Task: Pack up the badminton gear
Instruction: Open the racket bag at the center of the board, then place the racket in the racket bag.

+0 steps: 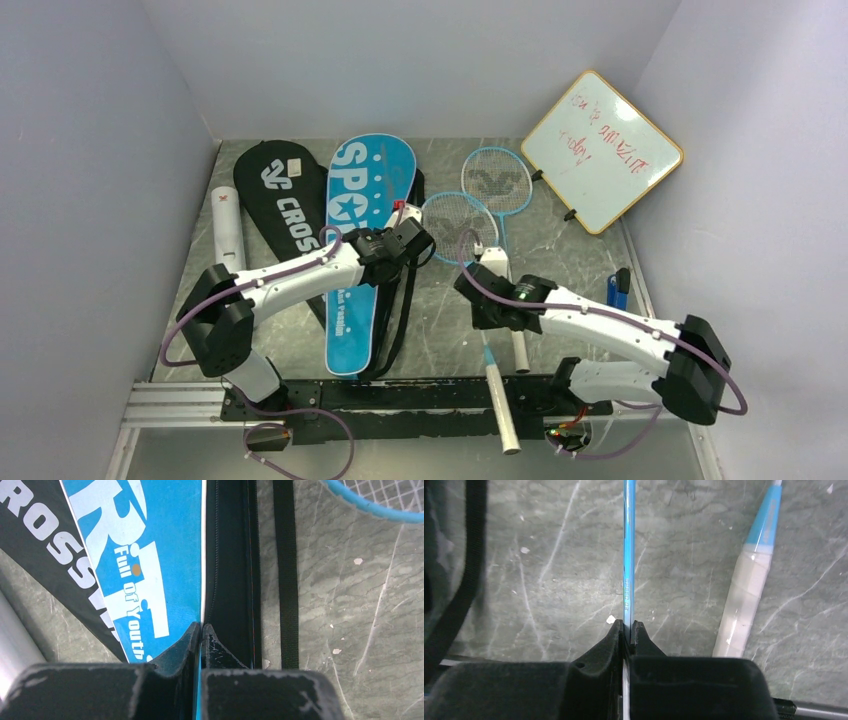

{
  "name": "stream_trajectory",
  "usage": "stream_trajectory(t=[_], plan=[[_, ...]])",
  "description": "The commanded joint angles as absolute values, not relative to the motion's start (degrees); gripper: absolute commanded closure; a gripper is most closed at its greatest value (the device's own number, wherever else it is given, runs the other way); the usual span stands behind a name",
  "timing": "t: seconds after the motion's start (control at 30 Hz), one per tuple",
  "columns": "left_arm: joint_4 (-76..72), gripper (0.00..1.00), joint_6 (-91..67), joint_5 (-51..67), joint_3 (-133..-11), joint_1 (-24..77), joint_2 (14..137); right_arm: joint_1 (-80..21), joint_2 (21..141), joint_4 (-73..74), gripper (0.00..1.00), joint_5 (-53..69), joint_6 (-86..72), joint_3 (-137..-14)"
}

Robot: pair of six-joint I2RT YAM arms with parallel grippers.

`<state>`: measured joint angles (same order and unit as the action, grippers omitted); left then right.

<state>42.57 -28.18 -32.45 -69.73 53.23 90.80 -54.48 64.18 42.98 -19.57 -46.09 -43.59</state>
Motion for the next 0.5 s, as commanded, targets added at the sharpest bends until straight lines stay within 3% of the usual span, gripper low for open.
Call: stream_trajectory(t=[0.0,0.47], plan=[[41.9,0.95,-29.1,-33.2,-70.1,53.3,88.3,-58.2,66.8,44.8,1.0,-24.6,-52.1,-43.8],[41.1,0.95,-28.5,-31.2,-69.1,53.3,87.1,-64.8,71.8,36.0,1.0,-22.5,-49.0,-48.0]])
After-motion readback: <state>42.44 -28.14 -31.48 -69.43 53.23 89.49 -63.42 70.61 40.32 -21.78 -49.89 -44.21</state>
